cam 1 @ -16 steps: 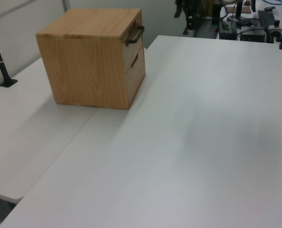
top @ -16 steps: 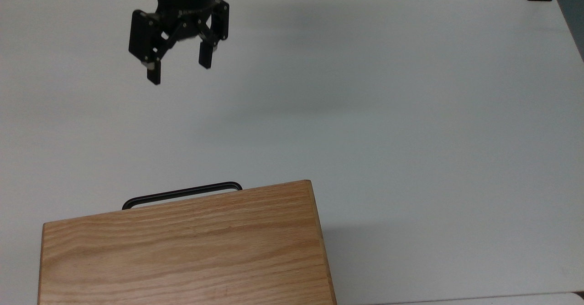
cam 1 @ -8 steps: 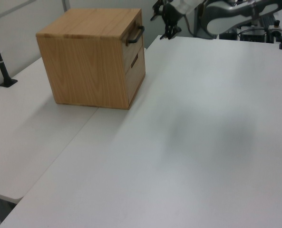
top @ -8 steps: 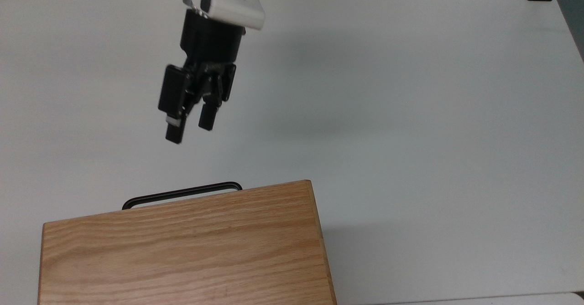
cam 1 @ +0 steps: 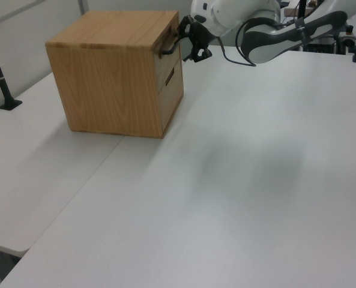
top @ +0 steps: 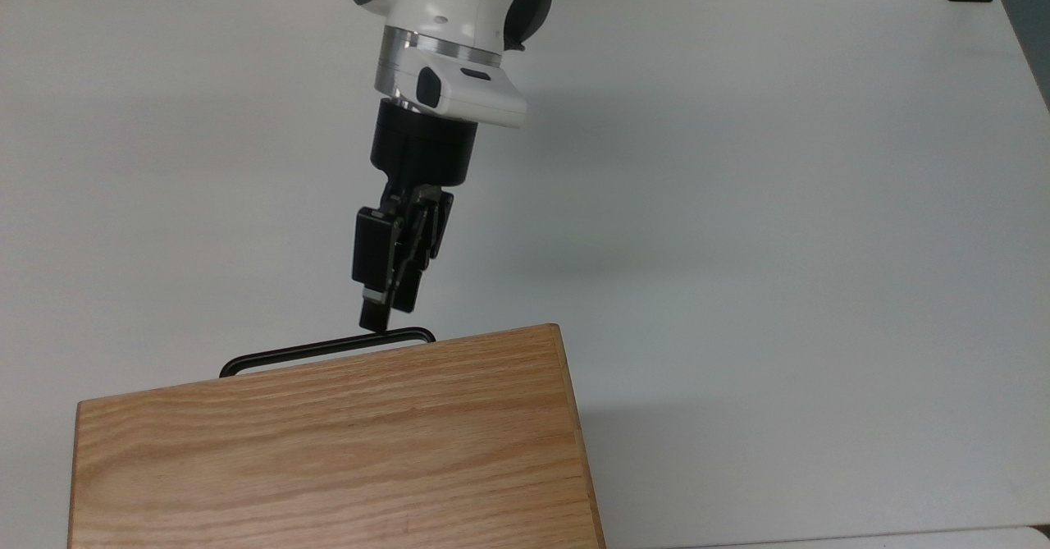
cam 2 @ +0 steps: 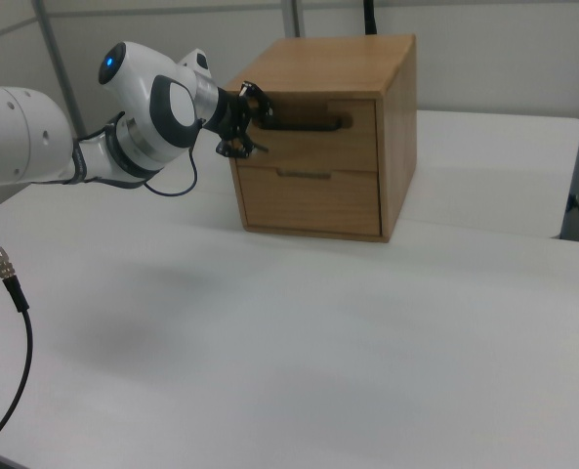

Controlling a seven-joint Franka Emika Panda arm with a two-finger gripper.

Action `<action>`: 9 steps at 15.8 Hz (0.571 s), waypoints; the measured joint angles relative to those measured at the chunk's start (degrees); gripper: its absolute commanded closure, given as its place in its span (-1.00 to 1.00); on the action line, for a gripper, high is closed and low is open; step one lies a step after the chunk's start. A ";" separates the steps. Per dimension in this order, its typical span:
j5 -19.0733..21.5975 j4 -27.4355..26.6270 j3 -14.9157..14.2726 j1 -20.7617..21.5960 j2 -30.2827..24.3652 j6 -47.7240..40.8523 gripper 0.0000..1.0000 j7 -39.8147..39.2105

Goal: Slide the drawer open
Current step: 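Close the gripper around the upper drawer's black bar handle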

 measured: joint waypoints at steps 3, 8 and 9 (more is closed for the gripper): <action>0.00 2.52 0.00 0.20 2.15 0.14 0.00 0.64; 0.00 6.73 -0.16 -0.10 5.15 0.22 0.40 0.91; 0.00 7.06 -0.19 -0.15 5.36 0.22 0.42 0.91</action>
